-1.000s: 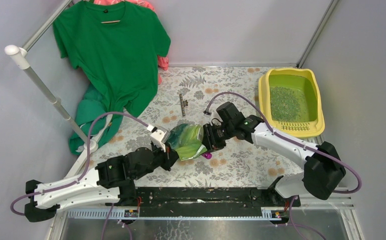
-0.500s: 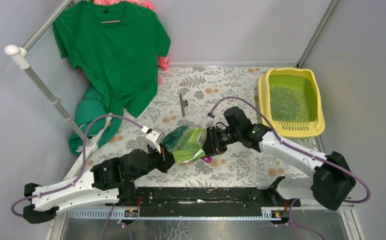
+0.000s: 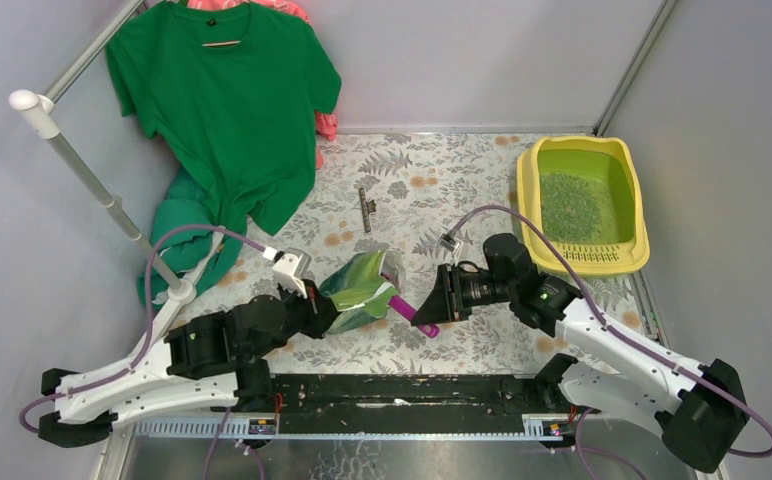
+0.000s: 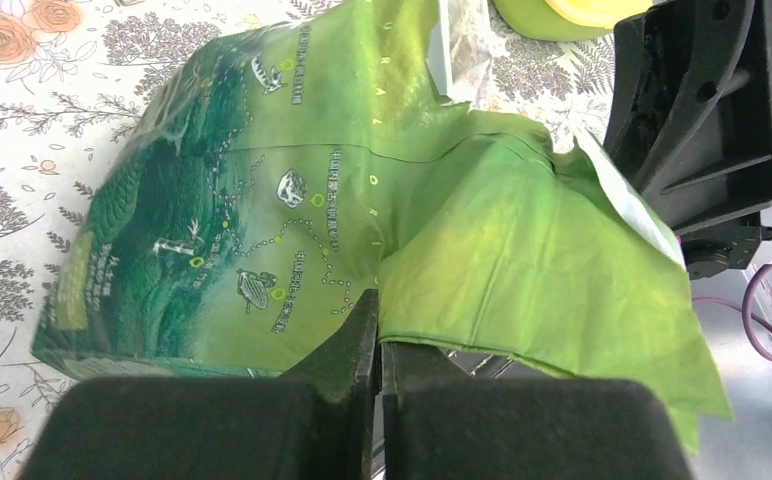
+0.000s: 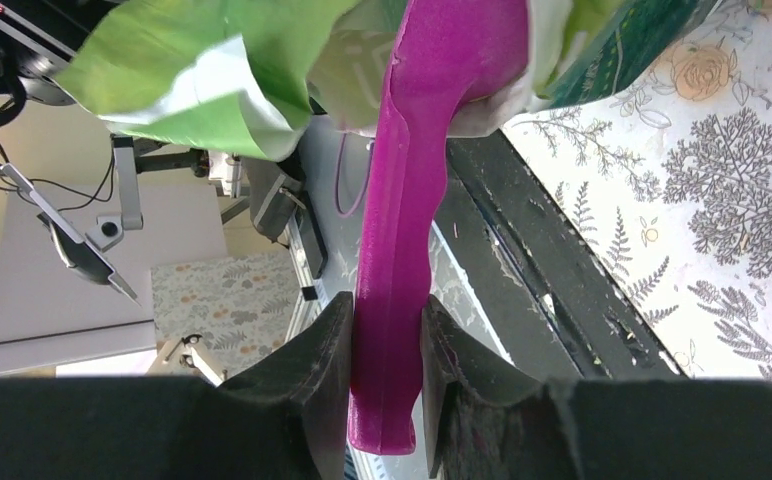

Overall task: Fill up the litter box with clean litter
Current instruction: Adjust the spatula in the cat litter bag.

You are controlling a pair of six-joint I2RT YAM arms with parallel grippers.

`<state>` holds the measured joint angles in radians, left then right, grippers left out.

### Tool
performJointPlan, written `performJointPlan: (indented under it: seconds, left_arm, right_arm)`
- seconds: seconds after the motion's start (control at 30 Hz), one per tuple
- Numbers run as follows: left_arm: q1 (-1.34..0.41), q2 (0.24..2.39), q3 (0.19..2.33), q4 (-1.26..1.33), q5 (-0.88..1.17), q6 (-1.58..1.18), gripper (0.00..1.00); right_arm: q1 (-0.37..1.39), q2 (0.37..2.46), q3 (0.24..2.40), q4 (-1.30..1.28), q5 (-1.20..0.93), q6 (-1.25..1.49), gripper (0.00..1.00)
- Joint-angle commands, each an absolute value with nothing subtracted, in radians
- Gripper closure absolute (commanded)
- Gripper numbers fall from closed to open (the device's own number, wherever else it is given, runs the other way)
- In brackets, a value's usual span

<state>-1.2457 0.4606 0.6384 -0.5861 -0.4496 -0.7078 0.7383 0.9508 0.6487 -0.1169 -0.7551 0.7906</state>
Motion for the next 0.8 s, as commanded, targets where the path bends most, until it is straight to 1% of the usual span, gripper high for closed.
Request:
performJointPlan:
  seconds: [0.0,0.1,0.3,0.5,0.77]
  left_arm:
    - [-1.255,0.448,0.769,-0.530,-0.475,-0.744,0.99]
    - [-1.255,0.425,0.788,-0.566,-0.498,-0.749,0.99]
    - [-1.255,0.375,0.810,-0.638,-0.543,-0.768,0.99]
    - [-1.255,0.339,0.823,-0.704,-0.570,-0.781,0.99]
    - [-1.255,0.316,0.817,-0.742,-0.592,-0.801,0.99]
  right_arm:
    - [0.735,0.907,0.626,0.059,-0.791,0.799,1.00]
    - [0.732,0.870,0.604,0.049,-0.759,0.785,1.00]
    - [0.716,0.821,0.541,0.112,-0.744,0.824,1.00]
    - [0.690,0.778,0.460,0.254,-0.745,0.911,1.00]
    - [0.640,0.707,0.446,0.258,-0.751,0.940,1.00]
